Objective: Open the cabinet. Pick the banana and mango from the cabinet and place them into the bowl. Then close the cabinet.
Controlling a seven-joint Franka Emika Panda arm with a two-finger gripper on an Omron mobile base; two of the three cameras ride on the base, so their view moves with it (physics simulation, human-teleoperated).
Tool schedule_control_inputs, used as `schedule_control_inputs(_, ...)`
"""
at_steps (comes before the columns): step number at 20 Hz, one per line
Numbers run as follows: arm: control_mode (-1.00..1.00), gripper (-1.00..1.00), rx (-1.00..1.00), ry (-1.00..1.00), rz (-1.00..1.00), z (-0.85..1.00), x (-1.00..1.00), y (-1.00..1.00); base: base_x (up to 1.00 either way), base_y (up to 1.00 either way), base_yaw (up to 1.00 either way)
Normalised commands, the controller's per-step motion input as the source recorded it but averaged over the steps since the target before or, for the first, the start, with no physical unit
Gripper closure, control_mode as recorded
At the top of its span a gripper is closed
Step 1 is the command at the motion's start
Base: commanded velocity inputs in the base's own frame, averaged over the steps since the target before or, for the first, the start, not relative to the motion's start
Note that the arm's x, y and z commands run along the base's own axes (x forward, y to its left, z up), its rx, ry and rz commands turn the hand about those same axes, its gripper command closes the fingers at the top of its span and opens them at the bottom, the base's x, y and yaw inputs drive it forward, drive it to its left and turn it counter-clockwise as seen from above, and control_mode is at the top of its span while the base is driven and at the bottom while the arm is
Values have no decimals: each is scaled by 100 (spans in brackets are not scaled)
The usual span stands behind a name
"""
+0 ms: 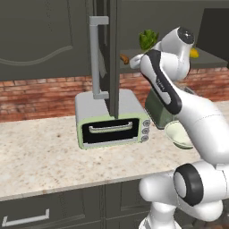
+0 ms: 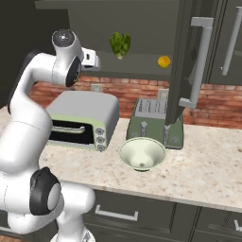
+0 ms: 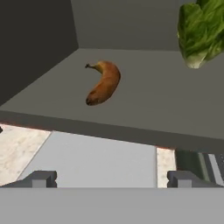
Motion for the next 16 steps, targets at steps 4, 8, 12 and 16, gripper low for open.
schedule_control_inputs(4,-100,-100,0,0,-2,0,61,1,0,0,0)
schedule_control_inputs(8,-100,-100,0,0,-1,0,52,7,0,0,0)
schedule_control_inputs(12,-100,-100,0,0,-3,0,55,8,0,0,0)
schedule_control_inputs(16,-100,-100,0,0,-4,0,46,16,0,0,0)
